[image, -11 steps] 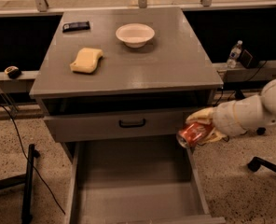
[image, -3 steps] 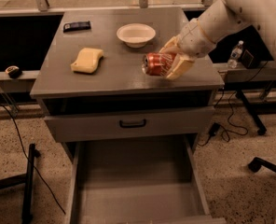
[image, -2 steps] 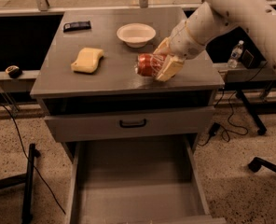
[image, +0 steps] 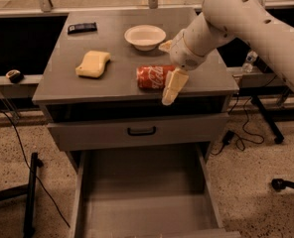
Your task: Pick coke can from middle drawer and place on counter
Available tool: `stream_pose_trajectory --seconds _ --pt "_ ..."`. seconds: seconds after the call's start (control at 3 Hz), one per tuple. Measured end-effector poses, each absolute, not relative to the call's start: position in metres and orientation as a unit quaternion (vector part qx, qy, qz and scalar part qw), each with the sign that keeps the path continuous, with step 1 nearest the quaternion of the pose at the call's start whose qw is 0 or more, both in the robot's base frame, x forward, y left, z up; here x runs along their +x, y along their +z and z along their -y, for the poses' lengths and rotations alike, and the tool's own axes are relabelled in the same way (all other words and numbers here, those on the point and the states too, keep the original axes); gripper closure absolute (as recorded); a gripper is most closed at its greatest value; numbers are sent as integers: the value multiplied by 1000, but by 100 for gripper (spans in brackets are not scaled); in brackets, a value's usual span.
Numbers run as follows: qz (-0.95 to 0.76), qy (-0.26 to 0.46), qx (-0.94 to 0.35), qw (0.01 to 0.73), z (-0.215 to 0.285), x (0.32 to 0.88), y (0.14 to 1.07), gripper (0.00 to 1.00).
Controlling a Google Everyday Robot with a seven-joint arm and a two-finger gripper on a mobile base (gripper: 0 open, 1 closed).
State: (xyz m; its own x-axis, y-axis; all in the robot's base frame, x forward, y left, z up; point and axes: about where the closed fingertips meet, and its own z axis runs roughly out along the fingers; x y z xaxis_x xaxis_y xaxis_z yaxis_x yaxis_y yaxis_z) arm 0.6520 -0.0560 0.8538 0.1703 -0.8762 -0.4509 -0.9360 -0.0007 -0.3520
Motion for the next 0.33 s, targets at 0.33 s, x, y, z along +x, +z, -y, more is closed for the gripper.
stream_pose_trajectory --seconds 0.33 --pt "-642 51 -706 296 56 652 854 0"
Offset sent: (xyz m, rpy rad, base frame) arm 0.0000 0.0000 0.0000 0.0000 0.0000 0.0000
